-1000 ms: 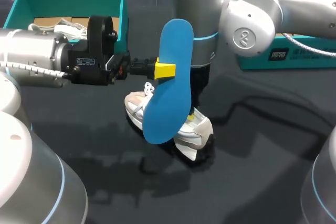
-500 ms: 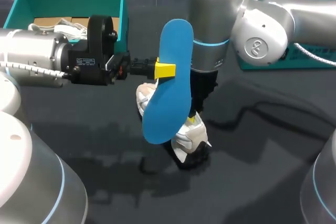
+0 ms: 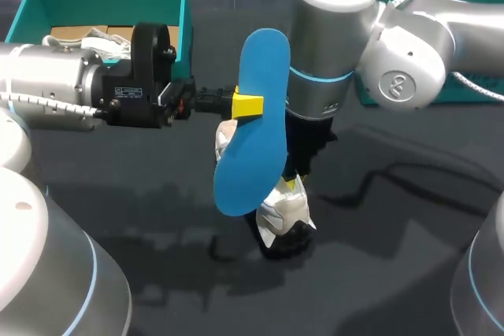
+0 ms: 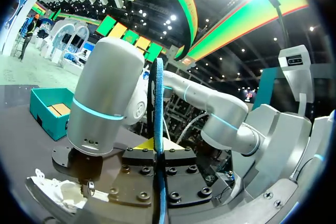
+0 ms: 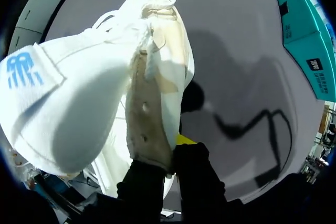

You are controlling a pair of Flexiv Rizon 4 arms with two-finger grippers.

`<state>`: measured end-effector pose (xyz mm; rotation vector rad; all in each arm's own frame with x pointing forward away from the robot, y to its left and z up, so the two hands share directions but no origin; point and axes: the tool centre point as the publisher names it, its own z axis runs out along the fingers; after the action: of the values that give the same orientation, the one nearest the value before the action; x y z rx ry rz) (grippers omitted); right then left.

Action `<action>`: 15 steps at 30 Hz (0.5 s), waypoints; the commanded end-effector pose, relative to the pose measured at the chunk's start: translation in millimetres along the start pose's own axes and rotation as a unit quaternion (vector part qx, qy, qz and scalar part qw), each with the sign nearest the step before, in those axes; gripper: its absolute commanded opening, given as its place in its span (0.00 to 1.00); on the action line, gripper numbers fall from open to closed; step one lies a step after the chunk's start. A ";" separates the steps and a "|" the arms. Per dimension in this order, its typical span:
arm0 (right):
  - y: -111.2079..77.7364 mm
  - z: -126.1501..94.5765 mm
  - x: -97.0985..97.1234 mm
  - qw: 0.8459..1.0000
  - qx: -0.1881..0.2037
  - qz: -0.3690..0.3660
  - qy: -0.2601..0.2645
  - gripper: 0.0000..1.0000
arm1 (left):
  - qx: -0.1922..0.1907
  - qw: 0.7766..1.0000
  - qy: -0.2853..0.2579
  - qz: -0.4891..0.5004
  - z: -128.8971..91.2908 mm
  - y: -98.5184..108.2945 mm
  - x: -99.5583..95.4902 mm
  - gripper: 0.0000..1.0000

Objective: Take the shoe out of the shoebox, open the shoe tongue, remove and reinsert the insole, then place the shoe into the shoebox

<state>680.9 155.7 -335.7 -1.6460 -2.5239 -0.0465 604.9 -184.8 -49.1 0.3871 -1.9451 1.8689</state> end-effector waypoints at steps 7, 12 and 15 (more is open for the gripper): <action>-6.8 13.7 1.3 0.998 -0.023 0.060 0.001 0.00 | 0.001 1.000 0.000 0.000 1.2 0.9 -0.1 0.00; -5.7 17.2 -2.4 0.997 -0.037 0.071 0.005 0.00 | 0.001 1.000 0.000 0.000 1.2 0.9 -0.1 0.00; -6.9 17.0 -5.7 0.995 -0.044 0.090 0.005 0.00 | 0.001 1.000 0.000 0.000 1.2 0.9 -0.1 0.00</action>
<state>680.0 156.4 -354.0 -1.8818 -2.3947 -0.1206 605.0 -184.8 -49.1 0.3872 -1.9451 1.8690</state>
